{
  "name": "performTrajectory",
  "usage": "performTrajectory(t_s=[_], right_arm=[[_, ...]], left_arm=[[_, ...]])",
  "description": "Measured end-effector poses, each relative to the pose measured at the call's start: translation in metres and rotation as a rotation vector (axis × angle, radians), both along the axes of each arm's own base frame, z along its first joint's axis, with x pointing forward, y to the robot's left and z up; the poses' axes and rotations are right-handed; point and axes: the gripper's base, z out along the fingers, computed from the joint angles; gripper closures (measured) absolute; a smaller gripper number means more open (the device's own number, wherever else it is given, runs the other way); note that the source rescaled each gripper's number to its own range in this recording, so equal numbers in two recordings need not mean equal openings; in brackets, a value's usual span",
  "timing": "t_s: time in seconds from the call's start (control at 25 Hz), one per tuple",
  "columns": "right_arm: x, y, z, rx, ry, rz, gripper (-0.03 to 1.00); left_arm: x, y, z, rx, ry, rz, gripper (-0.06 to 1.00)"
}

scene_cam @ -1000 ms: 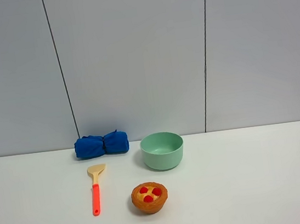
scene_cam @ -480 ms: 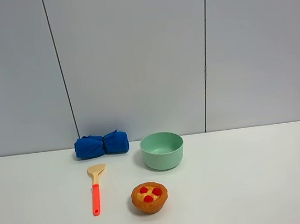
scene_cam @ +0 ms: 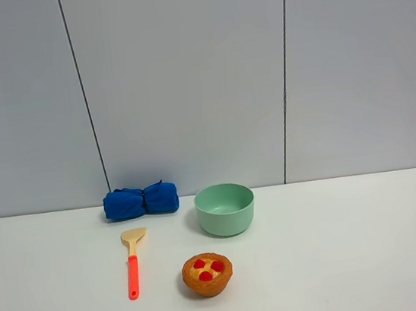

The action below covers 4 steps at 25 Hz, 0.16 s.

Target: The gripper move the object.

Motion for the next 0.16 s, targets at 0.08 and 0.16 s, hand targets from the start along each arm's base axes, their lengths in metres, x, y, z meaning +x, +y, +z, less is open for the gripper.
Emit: performTrajectory(t_s=[0.08,0.16], right_arm=[[0.0,0.0,0.0,0.0,0.0,0.0,0.24],[0.0,0.0,0.0,0.0,0.0,0.0,0.24]], left_arm=[[0.0,0.0,0.0,0.0,0.0,0.0,-0.06],[0.0,0.0,0.0,0.0,0.0,0.0,-0.06]])
